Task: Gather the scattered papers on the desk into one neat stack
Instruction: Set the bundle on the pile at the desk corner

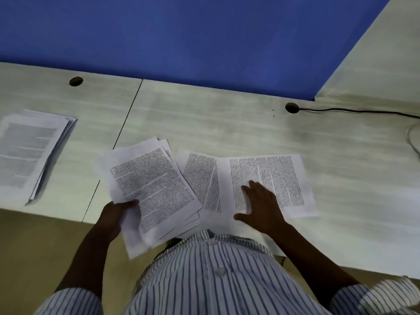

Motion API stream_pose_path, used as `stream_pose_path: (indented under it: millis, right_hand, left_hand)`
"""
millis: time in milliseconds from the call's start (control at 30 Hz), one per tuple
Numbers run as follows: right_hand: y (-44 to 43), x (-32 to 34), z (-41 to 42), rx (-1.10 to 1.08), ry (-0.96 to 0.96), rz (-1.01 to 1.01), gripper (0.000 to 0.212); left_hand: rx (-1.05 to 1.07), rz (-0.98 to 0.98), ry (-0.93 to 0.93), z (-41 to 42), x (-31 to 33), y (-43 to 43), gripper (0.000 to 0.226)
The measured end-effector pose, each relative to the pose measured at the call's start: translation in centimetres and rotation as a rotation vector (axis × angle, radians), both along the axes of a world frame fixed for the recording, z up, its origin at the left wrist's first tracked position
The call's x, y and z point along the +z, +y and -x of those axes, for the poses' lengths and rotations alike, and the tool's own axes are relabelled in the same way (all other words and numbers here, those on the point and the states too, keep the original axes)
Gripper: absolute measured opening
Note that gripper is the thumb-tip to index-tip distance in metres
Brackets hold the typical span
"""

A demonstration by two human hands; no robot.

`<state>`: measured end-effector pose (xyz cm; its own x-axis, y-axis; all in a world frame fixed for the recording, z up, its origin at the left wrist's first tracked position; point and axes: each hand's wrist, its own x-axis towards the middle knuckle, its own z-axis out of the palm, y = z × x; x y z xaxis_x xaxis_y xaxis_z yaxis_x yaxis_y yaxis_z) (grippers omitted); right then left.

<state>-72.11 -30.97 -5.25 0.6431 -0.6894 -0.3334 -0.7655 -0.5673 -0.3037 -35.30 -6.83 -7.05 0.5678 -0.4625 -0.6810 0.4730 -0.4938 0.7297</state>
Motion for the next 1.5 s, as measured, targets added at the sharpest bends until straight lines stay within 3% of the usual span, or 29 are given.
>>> stream_pose_path:
  millis: [100,200,367,533,800,900,1000,1200,1300,1500]
  right_hand:
    - [-0.4,0.2,-0.2,0.014,-0.009,0.058,0.094]
    - [-0.6,0.3,-0.4,0.017,-0.019,0.071,0.087]
    - [2.6,0.2,-1.9,0.008,-0.056,0.137,0.086]
    - [6.5,-0.9,-4.2,-0.059,-0.053,0.162,0.081]
    - [5.6,-1.1,-4.3,-0.104,-0.110,0.157,0.057]
    - [5.6,-0.5,-4.2,-0.186,-0.221,0.106,0.052]
    - [5.2,0.2,-3.3,-0.245,-0.336,0.075,0.050]
    - [3.5,1.4,-2.4,-0.298,-0.288,0.132,0.031]
    - [3.6,2.5,-5.4,-0.327,-0.261,0.148,0.020]
    - [7.9,2.6,-14.1,-0.213,-0.348,0.150,0.027]
  left_hand:
    - [0.029,0.010,0.022,1.2,0.4,0.0,0.068]
    - [0.118,0.003,0.014,2.5,1.7,-0.3,0.058]
    - [0.170,-0.061,-0.029,4.2,3.2,-1.5,0.039]
    - [0.184,-0.049,-0.044,4.4,3.1,-1.9,0.042]
    - [0.141,-0.064,-0.056,4.0,2.4,-1.8,0.035]
    - [0.124,-0.066,-0.045,3.6,1.8,-1.6,0.045]
    - [0.102,-0.111,-0.096,3.8,1.7,-1.5,0.040]
    - [0.005,-0.066,-0.083,2.5,1.8,-0.6,0.036]
    - [-0.030,-0.056,-0.101,1.0,1.8,0.1,0.035]
    - [-0.152,-0.083,-0.204,-3.4,1.5,1.4,0.040]
